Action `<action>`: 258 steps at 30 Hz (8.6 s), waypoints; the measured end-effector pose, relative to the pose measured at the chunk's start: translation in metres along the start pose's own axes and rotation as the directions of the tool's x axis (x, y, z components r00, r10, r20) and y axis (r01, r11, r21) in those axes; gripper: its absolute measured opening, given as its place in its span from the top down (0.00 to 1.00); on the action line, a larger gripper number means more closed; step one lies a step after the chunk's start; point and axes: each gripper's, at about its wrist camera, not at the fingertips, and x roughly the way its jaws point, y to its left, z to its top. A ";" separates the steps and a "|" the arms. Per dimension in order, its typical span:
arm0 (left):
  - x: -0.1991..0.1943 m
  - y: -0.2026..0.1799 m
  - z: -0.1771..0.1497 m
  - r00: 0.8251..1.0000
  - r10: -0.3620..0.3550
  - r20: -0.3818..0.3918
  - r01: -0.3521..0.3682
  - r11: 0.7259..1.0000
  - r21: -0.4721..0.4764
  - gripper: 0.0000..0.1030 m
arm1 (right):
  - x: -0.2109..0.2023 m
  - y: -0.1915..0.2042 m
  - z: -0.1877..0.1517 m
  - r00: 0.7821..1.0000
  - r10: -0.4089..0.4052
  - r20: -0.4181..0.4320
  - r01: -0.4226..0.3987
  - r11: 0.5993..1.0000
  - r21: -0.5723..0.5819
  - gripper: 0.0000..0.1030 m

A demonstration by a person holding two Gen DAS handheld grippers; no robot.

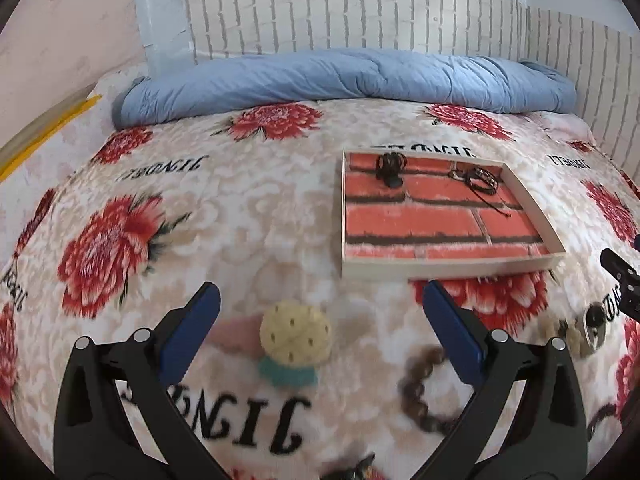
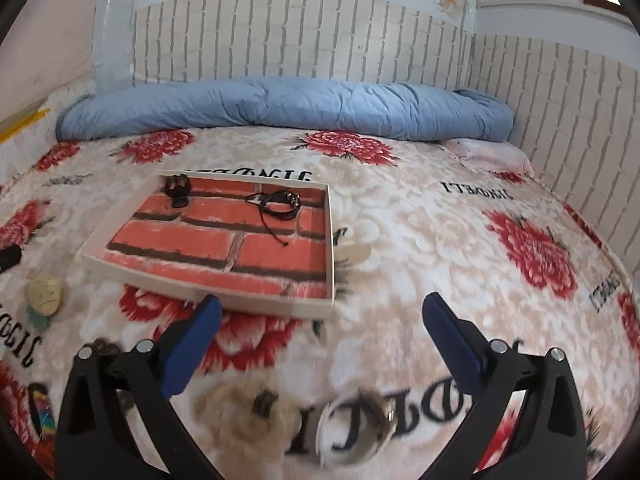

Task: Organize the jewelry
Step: 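Withdraw both tools from the tray back toward the remaining jewelry, then grasp the rainbow-beaded hair clip with the left tool while the right tool grasps the black scrunchie, then carry the beaded clip and black scrunchie into the tray and release both, then withdraw both tools from the tray toward the orange scrunchie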

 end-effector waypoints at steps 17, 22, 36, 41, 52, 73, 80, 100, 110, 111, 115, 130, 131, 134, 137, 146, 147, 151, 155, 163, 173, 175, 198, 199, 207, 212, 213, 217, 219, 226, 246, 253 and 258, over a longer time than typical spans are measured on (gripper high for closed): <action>-0.028 -0.002 -0.097 0.998 -0.031 -0.045 0.030 0.999 -0.020 0.05 | -0.063 0.007 -0.105 0.993 0.119 -0.012 -0.119 0.992 0.035 0.05; -0.031 0.000 -0.116 0.996 -0.065 -0.068 0.061 0.996 -0.057 0.05 | -0.074 0.010 -0.118 0.992 0.127 -0.001 -0.126 0.992 0.020 0.05; -0.027 -0.006 -0.138 0.992 -0.057 -0.114 0.052 0.998 -0.046 0.05 | -0.082 0.018 -0.149 0.989 0.141 -0.053 -0.142 0.990 0.001 0.06; -0.021 -0.004 -0.139 0.987 -0.081 -0.139 0.074 0.995 -0.061 0.05 | -0.076 0.022 -0.154 0.984 0.153 -0.092 -0.154 0.988 -0.009 0.12; -0.003 -0.005 -0.138 0.975 -0.118 -0.189 0.103 0.991 -0.086 0.07 | -0.059 0.026 -0.158 0.965 0.201 -0.170 -0.203 0.979 0.004 0.43; 0.019 -0.008 -0.127 0.963 -0.080 -0.257 0.068 0.996 -0.057 0.31 | -0.052 0.030 -0.157 0.951 0.233 -0.201 -0.236 0.972 0.010 0.77; 0.009 -0.002 -0.130 0.961 -0.125 -0.248 0.103 0.990 -0.099 0.43 | -0.053 0.027 -0.157 0.947 0.253 -0.198 -0.253 0.967 0.024 0.84; -0.011 0.011 -0.129 0.967 -0.170 -0.191 0.139 0.976 -0.165 0.47 | -0.059 0.022 -0.152 0.938 0.292 -0.187 -0.288 0.956 0.051 0.89; -0.029 0.017 -0.121 0.979 -0.173 -0.111 0.154 0.975 -0.163 0.47 | -0.061 0.020 -0.141 0.940 0.299 -0.163 -0.295 0.954 0.048 0.89; -0.029 0.017 -0.120 0.979 -0.174 -0.109 0.155 0.975 -0.161 0.47 | -0.061 0.020 -0.139 0.941 0.298 -0.160 -0.294 0.955 0.045 0.89; -0.029 0.014 -0.108 0.980 -0.177 -0.089 0.162 0.975 -0.155 0.47 | -0.061 0.021 -0.131 0.943 0.299 -0.148 -0.297 0.954 0.038 0.89; 0.001 -0.006 0.004 0.986 -0.167 0.007 0.167 0.980 -0.106 0.48 | -0.026 0.012 -0.005 0.967 0.254 0.019 -0.255 0.967 0.016 0.89; 0.005 -0.008 0.011 0.986 -0.167 0.010 0.167 0.981 -0.102 0.48 | -0.018 0.013 0.007 0.970 0.242 0.027 -0.242 0.970 0.014 0.89; 0.029 -0.019 0.038 0.988 -0.155 0.005 0.155 0.984 -0.087 0.48 | 0.010 0.015 0.039 0.973 0.227 0.030 -0.228 0.973 0.023 0.89; 0.059 -0.027 0.067 0.991 -0.136 0.008 0.136 0.986 -0.092 0.48 | 0.039 0.019 0.063 0.976 0.217 0.027 -0.217 0.976 0.028 0.89; 0.139 -0.059 0.117 0.995 -0.097 -0.040 0.095 0.995 -0.038 0.48 | 0.133 0.033 0.105 0.986 0.164 -0.026 -0.163 0.985 0.056 0.89; 0.150 -0.065 0.120 0.995 -0.090 -0.050 0.089 0.996 -0.019 0.48 | 0.146 0.034 0.108 0.987 0.153 -0.040 -0.150 0.987 0.054 0.89; 0.182 -0.077 0.122 0.994 -0.057 -0.094 0.059 0.998 0.023 0.48 | 0.184 0.036 0.109 0.988 0.122 -0.095 -0.117 0.992 0.051 0.89; 0.203 -0.084 0.125 0.992 -0.040 -0.118 0.046 0.998 0.047 0.48 | 0.213 0.035 0.106 0.983 0.105 -0.152 -0.099 0.994 0.050 0.89; 0.229 -0.090 0.126 0.987 -0.006 -0.163 0.021 0.996 0.091 0.48 | 0.249 0.032 0.102 0.963 0.110 -0.247 -0.096 0.993 0.067 0.89; 0.251 -0.088 0.125 0.967 -0.018 -0.255 0.039 0.996 0.076 0.48 | 0.268 0.033 0.096 0.939 0.128 -0.319 -0.114 0.991 0.064 0.89; 0.253 -0.088 0.125 0.962 -0.016 -0.271 0.039 0.996 0.079 0.47 | 0.268 0.033 0.097 0.936 0.128 -0.328 -0.114 0.992 0.059 0.86; 0.086 -0.076 0.146 0.997 -0.071 -0.005 0.071 0.992 0.107 0.05 | 0.137 -0.008 0.133 0.977 0.149 -0.155 -0.145 0.989 0.037 0.14; 0.076 -0.073 0.144 0.999 -0.052 0.010 0.050 0.993 0.106 0.05 | 0.127 -0.010 0.133 0.979 0.150 -0.140 -0.146 0.989 0.037 0.14; 0.006 -0.052 0.117 0.992 -0.065 0.105 0.059 0.997 0.058 0.05 | 0.055 -0.027 0.116 0.988 0.154 -0.032 -0.152 0.987 0.058 0.13; -0.025 -0.048 0.085 0.988 -0.064 0.139 0.058 0.997 0.052 0.05 | 0.017 -0.040 0.083 0.988 0.156 -0.009 -0.155 0.985 0.075 0.13; -0.028 -0.048 0.080 0.988 -0.073 0.138 0.066 0.996 0.054 0.05 | 0.011 -0.044 0.074 0.987 0.159 -0.010 -0.157 0.984 0.081 0.13; -0.044 -0.049 0.050 0.985 -0.104 0.138 0.098 0.994 0.054 0.05 | -0.012 -0.052 0.044 0.990 0.142 0.011 -0.143 0.987 0.077 0.13; -0.049 -0.050 0.032 0.985 -0.116 0.127 0.109 0.992 0.056 0.05 | -0.023 -0.056 0.030 0.991 0.130 0.026 -0.132 0.989 0.068 0.13; -0.061 -0.053 -0.021 0.987 -0.120 0.104 0.116 0.992 0.048 0.05 | -0.048 -0.056 -0.016 0.994 0.106 0.038 -0.107 0.994 0.026 0.13; -0.076 -0.055 -0.111 0.980 -0.166 0.105 0.168 0.986 -0.008 0.05 | -0.082 -0.053 -0.107 0.990 0.129 0.054 -0.131 0.990 0.050 0.13; -0.076 -0.061 -0.132 0.976 -0.202 0.087 0.203 0.979 -0.003 0.05 | -0.088 -0.060 -0.137 0.991 0.133 0.029 -0.135 0.987 0.082 0.13; -0.075 -0.060 -0.144 0.975 -0.210 0.073 0.212 0.977 -0.017 0.05 | -0.092 -0.058 -0.156 0.993 0.115 0.026 -0.116 0.992 0.049 0.13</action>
